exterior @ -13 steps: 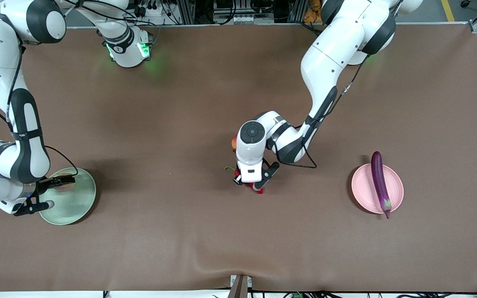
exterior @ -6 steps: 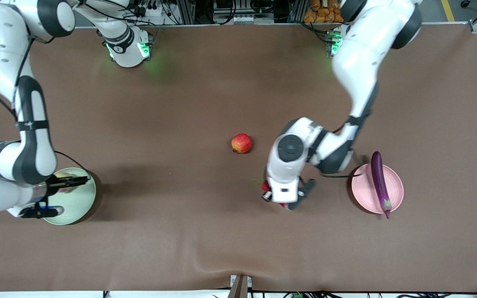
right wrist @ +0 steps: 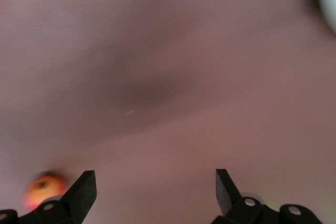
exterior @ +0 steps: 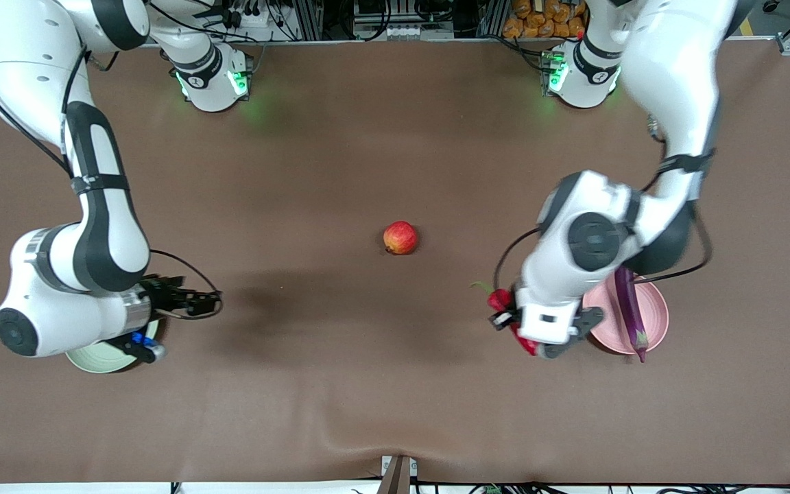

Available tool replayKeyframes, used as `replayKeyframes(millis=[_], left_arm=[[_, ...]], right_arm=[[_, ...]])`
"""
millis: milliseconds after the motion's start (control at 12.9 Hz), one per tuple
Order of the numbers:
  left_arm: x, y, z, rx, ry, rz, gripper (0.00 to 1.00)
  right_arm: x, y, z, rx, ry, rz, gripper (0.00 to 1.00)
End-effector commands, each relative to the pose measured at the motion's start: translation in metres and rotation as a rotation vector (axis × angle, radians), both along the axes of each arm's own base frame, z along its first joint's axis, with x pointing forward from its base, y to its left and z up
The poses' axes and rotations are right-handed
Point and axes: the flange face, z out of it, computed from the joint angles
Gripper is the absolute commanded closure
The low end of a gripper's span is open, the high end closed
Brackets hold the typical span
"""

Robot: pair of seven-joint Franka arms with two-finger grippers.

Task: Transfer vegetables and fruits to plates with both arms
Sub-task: 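Carry the chili to the pink plate while the right gripper releases the apple, then lower the chili onto the pink plate while the right gripper grasps the pomegranate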

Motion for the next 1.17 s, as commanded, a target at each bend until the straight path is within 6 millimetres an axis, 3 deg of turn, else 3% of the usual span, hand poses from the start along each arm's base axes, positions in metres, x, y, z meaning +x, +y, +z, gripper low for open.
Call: replayKeyframes(millis=[0, 78, 233, 389, 622, 700, 933, 1089], left_arm=[[-0.021, 0.069, 0.013, 0.001, 0.034, -0.128, 1.00], [-0.024, 0.090, 0.009, 0.003, 0.048, -0.159, 1.00], [-0.027, 0.125, -0.004, 0.012, 0.071, -0.199, 1.00], [-0.039, 0.132, -0.025, 0.030, 0.077, -0.231, 1.00], [-0.051, 0.155, -0.054, 0.032, 0.033, -0.276, 1.00], [-0.053, 0.174, -0.064, 0.032, 0.030, -0.263, 1.00], [-0.070, 0.180, -0.096, 0.026, -0.013, -0.274, 1.00], [-0.071, 0.182, -0.106, 0.025, -0.031, -0.286, 1.00]], right_arm=[[-0.001, 0.062, 0.013, 0.023, -0.005, -0.130, 0.00], [-0.005, 0.093, 0.012, 0.002, -0.018, -0.155, 0.00], [-0.025, 0.177, 0.007, -0.043, -0.060, -0.191, 0.00], [-0.051, 0.248, -0.008, -0.097, -0.082, -0.295, 0.00], [-0.089, 0.306, -0.034, -0.125, -0.155, -0.253, 0.00], [-0.105, 0.322, -0.050, -0.142, -0.180, -0.219, 0.00], [-0.134, 0.335, -0.080, -0.197, -0.182, -0.155, 0.00], [-0.153, 0.352, -0.086, -0.217, -0.165, -0.171, 0.00]])
